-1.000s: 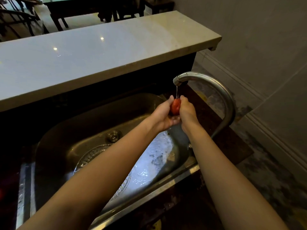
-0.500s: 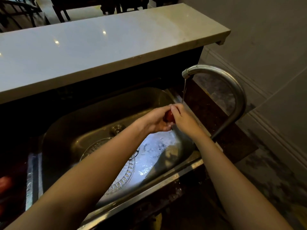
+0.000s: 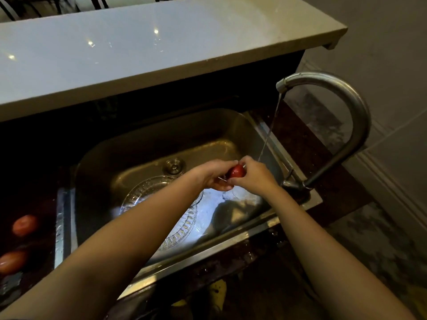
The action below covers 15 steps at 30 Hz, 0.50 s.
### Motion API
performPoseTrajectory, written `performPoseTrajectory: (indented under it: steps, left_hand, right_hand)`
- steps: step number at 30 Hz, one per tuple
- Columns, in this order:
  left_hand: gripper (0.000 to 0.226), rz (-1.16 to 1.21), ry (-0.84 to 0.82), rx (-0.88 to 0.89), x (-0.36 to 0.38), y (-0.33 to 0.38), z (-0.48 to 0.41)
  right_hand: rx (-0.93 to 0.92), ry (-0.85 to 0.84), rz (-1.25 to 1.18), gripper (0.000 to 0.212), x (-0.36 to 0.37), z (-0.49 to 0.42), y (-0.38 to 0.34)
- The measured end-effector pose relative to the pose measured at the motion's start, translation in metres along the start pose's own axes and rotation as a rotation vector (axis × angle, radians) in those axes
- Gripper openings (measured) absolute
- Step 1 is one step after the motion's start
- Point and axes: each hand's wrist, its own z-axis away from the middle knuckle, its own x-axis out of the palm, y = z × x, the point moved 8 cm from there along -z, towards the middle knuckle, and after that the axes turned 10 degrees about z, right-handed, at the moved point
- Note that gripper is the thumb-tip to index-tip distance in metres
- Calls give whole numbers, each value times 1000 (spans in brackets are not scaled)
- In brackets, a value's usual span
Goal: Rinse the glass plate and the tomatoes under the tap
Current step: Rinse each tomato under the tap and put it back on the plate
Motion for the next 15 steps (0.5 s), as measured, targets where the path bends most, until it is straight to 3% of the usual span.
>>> performPoseTrajectory:
  steps: [9,15]
  left_hand:
    - [27,66,303,59,-75,-59,40]
    - [30,-619,914,462,-192,-88,147]
  right_hand:
    - [-231,-237,-66,54,87,-7,-51]
    - [-202,-272,-23,56,158,-33,-82]
